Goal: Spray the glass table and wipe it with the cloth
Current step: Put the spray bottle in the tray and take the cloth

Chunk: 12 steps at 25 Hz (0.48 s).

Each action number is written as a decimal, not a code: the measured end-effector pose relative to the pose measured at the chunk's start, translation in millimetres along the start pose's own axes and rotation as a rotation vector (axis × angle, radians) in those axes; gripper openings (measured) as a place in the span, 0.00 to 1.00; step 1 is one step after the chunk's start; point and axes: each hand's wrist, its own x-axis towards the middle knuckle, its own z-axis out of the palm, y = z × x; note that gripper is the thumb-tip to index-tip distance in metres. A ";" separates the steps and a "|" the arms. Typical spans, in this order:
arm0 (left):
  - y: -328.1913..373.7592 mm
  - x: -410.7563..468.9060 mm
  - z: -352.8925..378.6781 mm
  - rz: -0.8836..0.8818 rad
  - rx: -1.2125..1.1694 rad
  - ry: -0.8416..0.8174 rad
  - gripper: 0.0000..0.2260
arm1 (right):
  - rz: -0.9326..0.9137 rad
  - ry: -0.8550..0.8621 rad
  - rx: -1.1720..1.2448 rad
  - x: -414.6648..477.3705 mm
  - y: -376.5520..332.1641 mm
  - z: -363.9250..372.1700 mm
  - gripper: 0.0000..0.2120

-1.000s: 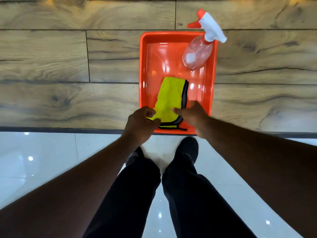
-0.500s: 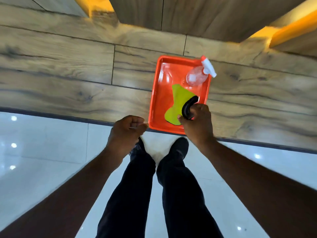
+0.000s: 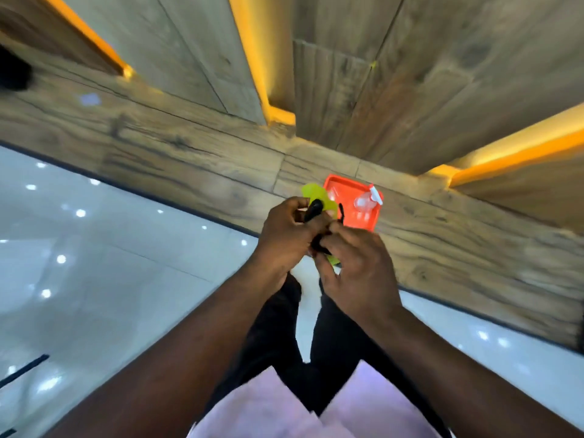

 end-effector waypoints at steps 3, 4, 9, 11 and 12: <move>19.0 -47.9 -35.6 0.128 0.064 0.171 0.04 | -0.038 -0.063 0.188 -4.8 -39.4 -12.7 0.13; 23.5 -66.3 -45.9 0.168 0.073 0.228 0.04 | -0.039 -0.098 0.293 -3.1 -49.8 -17.9 0.15; 25.8 -179.7 -90.5 0.362 0.318 0.503 0.09 | -0.171 -0.110 0.536 47.6 -72.6 -36.6 0.23; 19.0 -234.6 -106.9 0.410 0.507 0.550 0.11 | -0.325 -0.222 0.471 75.7 -91.9 -39.7 0.39; 14.9 -264.5 -113.5 0.411 0.565 0.578 0.14 | -0.451 -0.309 0.388 86.3 -110.5 -41.8 0.47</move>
